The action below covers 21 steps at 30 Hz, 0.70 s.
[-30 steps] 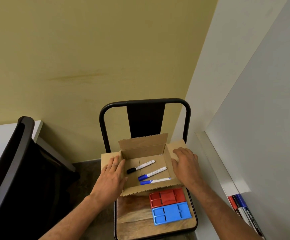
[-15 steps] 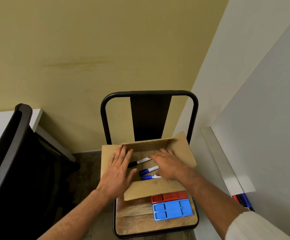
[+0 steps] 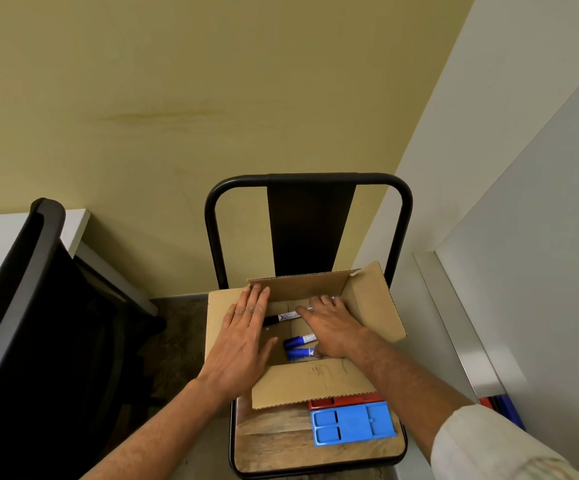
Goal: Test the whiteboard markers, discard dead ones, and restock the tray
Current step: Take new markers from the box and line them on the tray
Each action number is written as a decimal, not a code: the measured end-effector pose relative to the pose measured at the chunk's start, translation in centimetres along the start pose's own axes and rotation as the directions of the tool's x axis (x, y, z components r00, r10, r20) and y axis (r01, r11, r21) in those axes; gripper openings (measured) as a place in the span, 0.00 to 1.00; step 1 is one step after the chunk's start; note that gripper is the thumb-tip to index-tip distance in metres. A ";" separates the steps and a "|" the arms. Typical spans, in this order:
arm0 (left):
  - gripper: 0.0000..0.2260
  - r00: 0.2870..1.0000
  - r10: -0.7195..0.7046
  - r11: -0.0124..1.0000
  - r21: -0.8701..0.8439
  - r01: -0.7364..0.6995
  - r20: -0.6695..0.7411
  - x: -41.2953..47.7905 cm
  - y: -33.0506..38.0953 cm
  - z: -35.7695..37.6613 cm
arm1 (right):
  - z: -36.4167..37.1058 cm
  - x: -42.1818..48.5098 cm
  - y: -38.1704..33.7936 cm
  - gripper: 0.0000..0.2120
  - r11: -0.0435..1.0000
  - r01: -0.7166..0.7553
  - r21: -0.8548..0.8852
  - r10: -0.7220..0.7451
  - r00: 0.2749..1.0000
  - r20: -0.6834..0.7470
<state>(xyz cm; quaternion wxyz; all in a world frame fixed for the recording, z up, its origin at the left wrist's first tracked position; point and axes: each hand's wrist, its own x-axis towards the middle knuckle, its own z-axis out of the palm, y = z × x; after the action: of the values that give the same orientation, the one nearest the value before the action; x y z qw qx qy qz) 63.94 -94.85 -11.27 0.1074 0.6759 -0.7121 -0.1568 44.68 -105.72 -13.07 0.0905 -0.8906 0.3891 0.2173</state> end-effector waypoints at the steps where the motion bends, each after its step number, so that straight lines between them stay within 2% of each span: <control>1: 0.38 1.000 0.002 1.000 0.000 -0.002 -0.002 0.0 0.0 0.0 | 0.2 0.0 0.0 0.44 1.000 0.002 -0.002 -0.002 1.000 -0.015; 7: 0.38 0.999 0.013 1.000 -0.026 -0.013 -0.031 0.0 -0.2 0.5 | 0.9 0.2 0.3 0.33 0.999 -0.007 0.043 0.011 0.996 -0.084; 11: 0.33 0.999 0.006 0.999 -0.043 -0.007 -0.031 -0.1 -0.2 0.4 | 1.3 0.7 0.5 0.29 0.996 -0.014 0.088 0.022 0.996 -0.090; 17: 0.29 0.997 -0.017 0.988 -0.157 0.005 -0.077 -0.2 -0.4 0.1 | 1.2 1.2 0.9 0.28 0.951 -0.064 0.302 0.086 0.994 -0.061; 21: 0.29 0.996 -0.026 0.981 -0.194 0.008 -0.089 -0.1 -0.2 -0.2 | 1.3 1.2 1.0 0.26 0.942 -0.067 0.328 0.091 0.994 -0.058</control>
<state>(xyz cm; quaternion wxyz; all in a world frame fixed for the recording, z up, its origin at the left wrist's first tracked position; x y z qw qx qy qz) 64.19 -94.75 -11.17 0.2037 0.6747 -0.6820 -0.1955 44.24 -106.75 -14.71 0.2135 -0.8544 0.4580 0.1210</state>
